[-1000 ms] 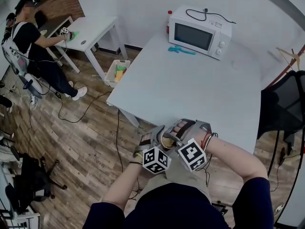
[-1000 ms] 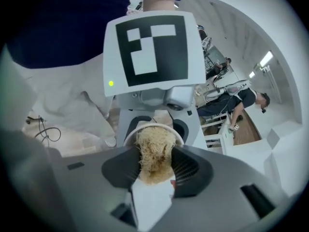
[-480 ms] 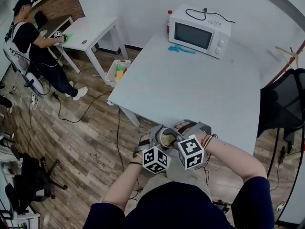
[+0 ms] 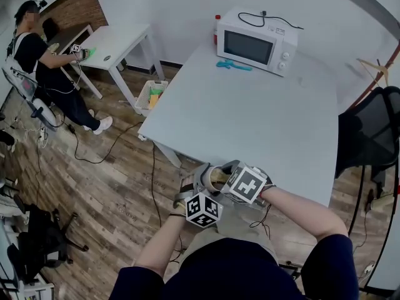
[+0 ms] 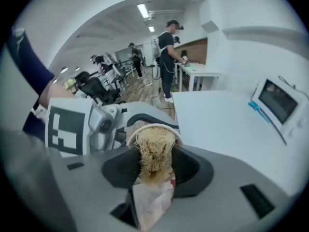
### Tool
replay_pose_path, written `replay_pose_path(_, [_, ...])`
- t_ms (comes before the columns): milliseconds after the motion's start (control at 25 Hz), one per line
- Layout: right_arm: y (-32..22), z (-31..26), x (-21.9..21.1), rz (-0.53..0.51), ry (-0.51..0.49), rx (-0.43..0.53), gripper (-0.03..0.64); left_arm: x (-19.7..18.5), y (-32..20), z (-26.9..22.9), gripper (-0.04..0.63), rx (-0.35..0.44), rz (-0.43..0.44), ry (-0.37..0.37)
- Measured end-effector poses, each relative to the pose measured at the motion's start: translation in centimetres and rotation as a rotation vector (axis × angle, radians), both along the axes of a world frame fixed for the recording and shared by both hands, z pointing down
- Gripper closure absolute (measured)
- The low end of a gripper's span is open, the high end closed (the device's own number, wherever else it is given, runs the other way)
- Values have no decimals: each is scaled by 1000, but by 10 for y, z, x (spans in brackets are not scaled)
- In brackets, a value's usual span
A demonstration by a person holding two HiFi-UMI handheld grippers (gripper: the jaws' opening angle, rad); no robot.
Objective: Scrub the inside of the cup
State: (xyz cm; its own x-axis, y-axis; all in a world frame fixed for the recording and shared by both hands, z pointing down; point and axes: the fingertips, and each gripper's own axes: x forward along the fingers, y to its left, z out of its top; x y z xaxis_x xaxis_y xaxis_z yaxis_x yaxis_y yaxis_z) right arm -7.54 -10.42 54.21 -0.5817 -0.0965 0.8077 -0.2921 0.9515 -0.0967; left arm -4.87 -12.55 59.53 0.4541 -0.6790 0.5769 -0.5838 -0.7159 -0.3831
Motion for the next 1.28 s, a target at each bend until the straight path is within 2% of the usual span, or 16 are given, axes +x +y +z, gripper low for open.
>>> replay_pose_path(280, [-10, 9, 19, 376, -48, -318, 445, 10, -5, -1, 144, 24, -3, -8])
replay_pose_path(440, [-17, 12, 26, 598, -106, -513, 445, 12, -9, -3, 144, 57, -4, -26])
replay_pose_path(560, [-18, 13, 30, 713, -151, -608, 445, 13, -9, -5, 144, 74, -1, -30])
replay_pose_path(680, [-19, 12, 30, 737, -157, -609, 445, 12, -10, -6, 144, 81, 1, -30])
replay_pose_path(920, [-25, 8, 33, 694, -149, -537, 445, 12, -17, -6, 144, 87, -7, -9])
replay_pose_path(1280, [-44, -33, 60, 713, -277, -466, 445, 4, -38, -6, 144, 69, -49, 54])
